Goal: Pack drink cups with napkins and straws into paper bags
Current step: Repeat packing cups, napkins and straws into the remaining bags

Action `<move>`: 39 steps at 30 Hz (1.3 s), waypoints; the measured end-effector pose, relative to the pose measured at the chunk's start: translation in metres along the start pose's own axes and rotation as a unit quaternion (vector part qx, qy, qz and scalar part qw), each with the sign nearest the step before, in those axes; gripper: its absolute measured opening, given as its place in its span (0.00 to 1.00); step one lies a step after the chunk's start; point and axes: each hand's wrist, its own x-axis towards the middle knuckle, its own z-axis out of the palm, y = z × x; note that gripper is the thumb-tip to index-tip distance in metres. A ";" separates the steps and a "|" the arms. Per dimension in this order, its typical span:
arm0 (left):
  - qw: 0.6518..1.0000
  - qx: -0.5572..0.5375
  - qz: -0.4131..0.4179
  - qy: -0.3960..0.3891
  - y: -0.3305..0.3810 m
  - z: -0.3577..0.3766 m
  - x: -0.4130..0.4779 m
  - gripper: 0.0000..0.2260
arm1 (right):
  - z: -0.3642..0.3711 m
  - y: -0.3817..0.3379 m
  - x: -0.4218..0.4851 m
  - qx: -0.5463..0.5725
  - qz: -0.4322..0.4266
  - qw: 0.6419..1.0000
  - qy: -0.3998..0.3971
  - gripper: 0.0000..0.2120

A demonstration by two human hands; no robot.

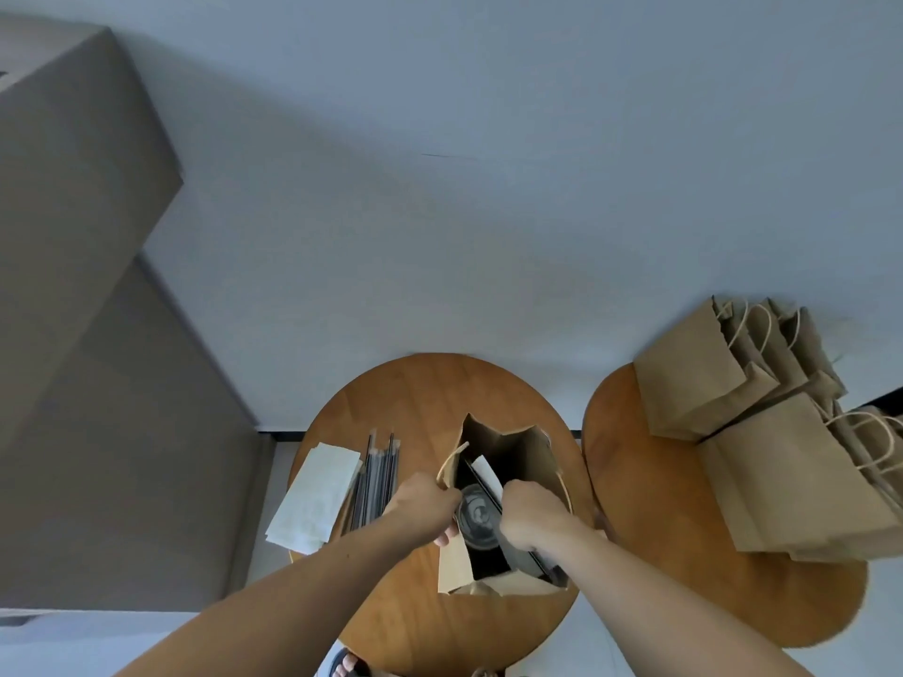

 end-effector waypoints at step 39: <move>0.999 -0.009 0.021 0.040 0.018 0.004 -0.014 0.11 | -0.019 0.002 0.027 -0.063 -0.123 0.968 0.209 0.14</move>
